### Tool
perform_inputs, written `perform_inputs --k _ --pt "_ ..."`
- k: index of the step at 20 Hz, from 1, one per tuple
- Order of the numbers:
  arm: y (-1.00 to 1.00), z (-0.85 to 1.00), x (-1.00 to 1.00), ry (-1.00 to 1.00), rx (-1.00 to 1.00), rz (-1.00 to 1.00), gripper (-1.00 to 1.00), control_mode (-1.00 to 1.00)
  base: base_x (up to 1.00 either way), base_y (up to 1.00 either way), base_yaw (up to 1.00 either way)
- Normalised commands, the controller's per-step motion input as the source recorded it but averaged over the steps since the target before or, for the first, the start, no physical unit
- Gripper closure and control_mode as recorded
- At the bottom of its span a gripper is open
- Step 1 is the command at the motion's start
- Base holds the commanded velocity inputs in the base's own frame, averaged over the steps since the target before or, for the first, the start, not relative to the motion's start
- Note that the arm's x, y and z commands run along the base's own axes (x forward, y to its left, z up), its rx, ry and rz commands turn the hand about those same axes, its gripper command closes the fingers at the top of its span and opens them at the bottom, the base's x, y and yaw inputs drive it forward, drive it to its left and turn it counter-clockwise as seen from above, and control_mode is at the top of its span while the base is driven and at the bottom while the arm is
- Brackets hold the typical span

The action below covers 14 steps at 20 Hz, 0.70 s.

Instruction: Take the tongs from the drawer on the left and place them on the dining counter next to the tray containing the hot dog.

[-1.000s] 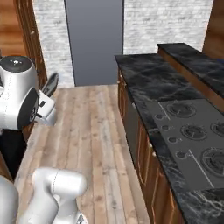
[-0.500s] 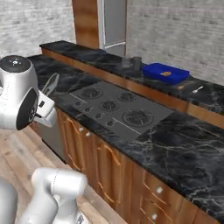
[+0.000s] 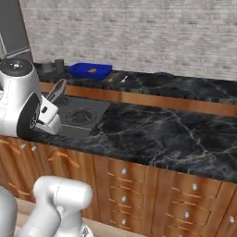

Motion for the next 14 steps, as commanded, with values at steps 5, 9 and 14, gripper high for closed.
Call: perform_inputs --k 5,9,14 --pt "0.0 0.0 0.0 0.0 0.0 0.0 1.0 1.0 0.02 0.08 -0.54" --pt "0.0 0.0 0.0 0.0 0.0 0.0 1.0 1.0 0.05 0.83 -0.18" --pt "0.0 0.0 0.0 0.0 0.0 0.0 1.0 1.0 -0.19 1.0 -0.06"
